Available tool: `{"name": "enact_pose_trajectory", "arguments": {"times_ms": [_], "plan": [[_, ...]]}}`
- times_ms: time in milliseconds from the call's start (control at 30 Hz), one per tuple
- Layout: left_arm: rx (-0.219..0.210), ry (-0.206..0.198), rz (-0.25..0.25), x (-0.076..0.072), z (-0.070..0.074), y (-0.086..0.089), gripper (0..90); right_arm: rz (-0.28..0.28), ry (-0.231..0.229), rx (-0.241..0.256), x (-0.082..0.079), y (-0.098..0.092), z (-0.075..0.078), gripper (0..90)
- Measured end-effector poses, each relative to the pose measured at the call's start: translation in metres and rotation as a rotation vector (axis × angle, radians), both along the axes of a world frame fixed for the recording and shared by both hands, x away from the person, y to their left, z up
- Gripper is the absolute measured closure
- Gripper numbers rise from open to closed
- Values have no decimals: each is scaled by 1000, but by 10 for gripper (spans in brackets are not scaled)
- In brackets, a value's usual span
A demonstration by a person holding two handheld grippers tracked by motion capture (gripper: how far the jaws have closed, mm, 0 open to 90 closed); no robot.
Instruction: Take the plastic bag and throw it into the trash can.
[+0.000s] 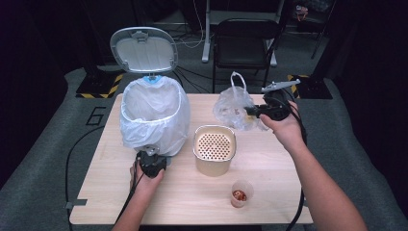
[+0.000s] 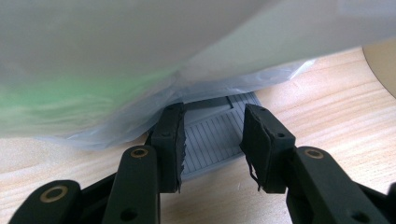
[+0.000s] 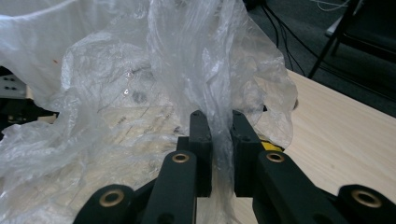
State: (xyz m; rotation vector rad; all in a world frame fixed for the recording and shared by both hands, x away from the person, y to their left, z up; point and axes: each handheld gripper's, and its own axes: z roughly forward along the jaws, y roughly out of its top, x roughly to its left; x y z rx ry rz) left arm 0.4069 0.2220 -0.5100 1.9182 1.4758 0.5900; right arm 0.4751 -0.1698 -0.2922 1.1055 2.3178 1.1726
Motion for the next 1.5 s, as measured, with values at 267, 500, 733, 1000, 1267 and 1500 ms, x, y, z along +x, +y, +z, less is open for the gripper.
{"name": "enact_pose_trajectory", "arguments": {"times_ms": [267, 500, 733, 1000, 1267, 1500], "plan": [[1, -3, 2, 0, 0, 0, 589, 69, -15, 2, -2, 32, 15, 821], [1, 0, 0, 0, 0, 0, 589, 114, -19, 6, 0, 59, 25, 821], [-14, -9, 13, 0, -1, -1, 589, 143, -23, 19, 4, 80, 32, 821], [-14, -8, 9, 0, -1, -1, 589, 172, -29, 25, 5, 104, 42, 821], [-14, -8, 10, 0, -1, -1, 589, 196, -40, 11, 2, 121, 51, 821], [-13, -9, 9, 0, -1, -1, 589, 226, -39, 19, 6, 143, 53, 821]]}}
